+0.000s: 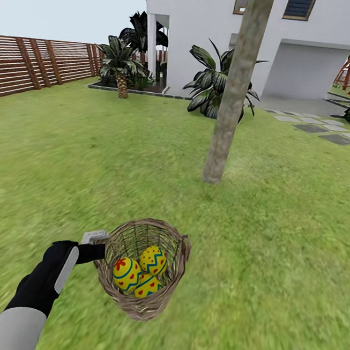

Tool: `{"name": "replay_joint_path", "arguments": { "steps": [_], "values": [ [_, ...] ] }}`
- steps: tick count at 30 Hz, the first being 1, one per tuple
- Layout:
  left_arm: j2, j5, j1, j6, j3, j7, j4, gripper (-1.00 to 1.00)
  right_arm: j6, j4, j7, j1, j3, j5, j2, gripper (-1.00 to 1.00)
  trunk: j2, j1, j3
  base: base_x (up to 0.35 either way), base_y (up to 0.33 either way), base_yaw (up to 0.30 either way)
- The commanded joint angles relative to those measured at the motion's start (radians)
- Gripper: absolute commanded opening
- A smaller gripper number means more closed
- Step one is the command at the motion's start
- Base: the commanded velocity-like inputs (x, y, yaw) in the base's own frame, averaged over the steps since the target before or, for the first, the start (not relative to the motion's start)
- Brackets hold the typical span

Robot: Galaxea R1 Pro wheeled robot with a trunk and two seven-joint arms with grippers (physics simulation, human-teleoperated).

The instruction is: Take the three Easter eggs out of the wicker basket on the lawn in the garden, then place them on the lawn next to a single tree (choose any tree) so that all three eggs are next to the same tree and none are left in the basket.

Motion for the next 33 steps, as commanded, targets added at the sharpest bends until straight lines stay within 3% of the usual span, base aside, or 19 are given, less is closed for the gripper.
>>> {"name": "replay_joint_path", "arguments": {
  "steps": [1, 33],
  "values": [
    [0.000, 0.018, -0.001, 0.006, 0.001, -0.001, -0.001, -1.00, -0.005, 0.002, -0.001, -0.001, 0.006, -0.008, 0.000, 1.00, -0.002, 0.001, -0.002, 0.293, -0.130, 0.000],
    [0.005, 0.019, -0.001, 0.006, 0.003, -0.001, -0.002, -1.00, -0.006, 0.013, -0.003, 0.005, 0.006, -0.004, 0.001, 1.00, -0.002, 0.001, -0.002, 0.294, -0.130, 0.000]
  ]
}}
